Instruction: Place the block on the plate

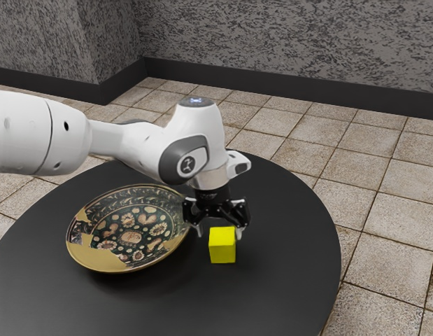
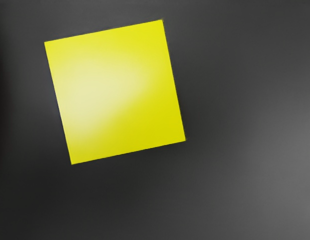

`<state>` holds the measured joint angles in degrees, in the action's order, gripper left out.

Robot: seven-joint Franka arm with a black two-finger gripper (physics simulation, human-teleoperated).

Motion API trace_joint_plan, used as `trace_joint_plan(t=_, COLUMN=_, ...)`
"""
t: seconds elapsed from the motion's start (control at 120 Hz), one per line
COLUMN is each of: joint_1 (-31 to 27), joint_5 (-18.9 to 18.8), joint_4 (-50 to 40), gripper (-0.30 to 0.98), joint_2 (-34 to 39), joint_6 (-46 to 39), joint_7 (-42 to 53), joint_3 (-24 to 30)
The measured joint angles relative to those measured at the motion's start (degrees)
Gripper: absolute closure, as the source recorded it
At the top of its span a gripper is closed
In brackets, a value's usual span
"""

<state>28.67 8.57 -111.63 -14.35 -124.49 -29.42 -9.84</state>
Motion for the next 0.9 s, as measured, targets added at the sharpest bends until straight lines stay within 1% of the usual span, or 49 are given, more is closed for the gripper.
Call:
trace_joint_plan(t=0.342, joint_1=1.05, joint_5=-0.61, joint_4=0.79, gripper=0.00, joint_2=-2.78, joint_6=-3.86, joint_7=-3.39, joint_3=-0.40)
trace_joint_plan(t=0.7, joint_1=-0.25, joint_5=-0.48, joint_4=2.05, gripper=0.00, joint_2=-6.43, joint_6=-6.71, joint_7=-2.46, joint_3=-0.71)
trace_joint_plan(t=0.9, joint_1=-1.13, joint_5=-0.49, joint_4=2.44, gripper=0.00, joint_2=-7.32, joint_6=-7.76, joint_7=-1.15, joint_3=-0.71)
